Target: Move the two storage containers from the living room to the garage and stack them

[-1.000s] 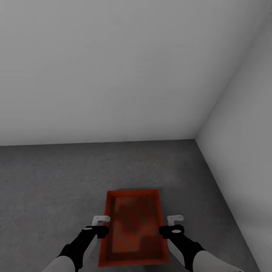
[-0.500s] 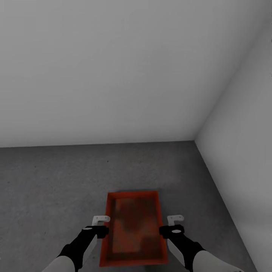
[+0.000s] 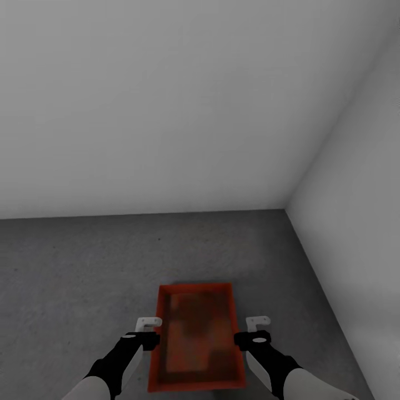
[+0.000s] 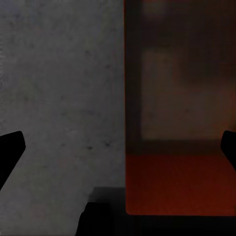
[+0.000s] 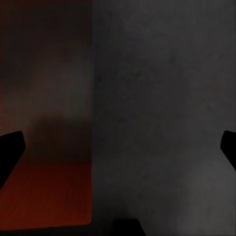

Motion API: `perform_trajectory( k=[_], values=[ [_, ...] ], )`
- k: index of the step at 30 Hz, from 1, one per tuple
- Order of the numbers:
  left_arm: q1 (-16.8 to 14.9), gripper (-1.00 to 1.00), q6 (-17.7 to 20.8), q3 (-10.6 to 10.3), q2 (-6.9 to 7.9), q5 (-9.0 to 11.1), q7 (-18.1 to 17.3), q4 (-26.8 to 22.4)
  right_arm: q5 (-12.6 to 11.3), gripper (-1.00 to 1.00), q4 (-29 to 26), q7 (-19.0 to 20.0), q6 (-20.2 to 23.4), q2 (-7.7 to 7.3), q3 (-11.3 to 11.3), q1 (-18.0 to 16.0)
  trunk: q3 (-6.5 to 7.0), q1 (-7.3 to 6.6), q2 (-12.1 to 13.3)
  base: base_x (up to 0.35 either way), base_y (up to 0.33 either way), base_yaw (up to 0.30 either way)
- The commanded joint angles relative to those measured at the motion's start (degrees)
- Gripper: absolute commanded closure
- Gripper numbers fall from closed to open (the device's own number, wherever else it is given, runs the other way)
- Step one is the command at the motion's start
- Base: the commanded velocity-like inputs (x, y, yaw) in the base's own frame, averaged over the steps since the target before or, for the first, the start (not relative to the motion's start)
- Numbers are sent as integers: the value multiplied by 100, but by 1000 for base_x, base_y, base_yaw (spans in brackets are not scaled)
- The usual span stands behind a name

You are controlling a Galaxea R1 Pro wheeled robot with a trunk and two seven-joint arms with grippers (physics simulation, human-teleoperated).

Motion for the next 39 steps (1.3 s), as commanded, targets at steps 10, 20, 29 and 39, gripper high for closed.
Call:
perform_trajectory(
  k=[10, 20, 29, 39],
  values=[
    [2, -100, 34, 4, -4, -5, 15, -14, -29, -100, -12, -41, 33, -4, 48, -1, 177, -221, 401, 0, 0, 0],
    [1, -100, 34, 4, -8, -6, 15, -13, -29, -100, -12, -50, 30, -4, 48, -1, 387, -440, 802, 0, 0, 0],
    [1, -100, 34, 4, -8, -7, 15, -14, -29, -100, -12, -50, 31, -4, 48, -2, 625, -638, 1163, 0, 0, 0],
    [0, -100, 27, 7, -6, -4, -9, 7, -31, -100, 64, -37, 21, 23, 19, 0, 893, -858, 1564, 0, 0, 0]
  ],
)
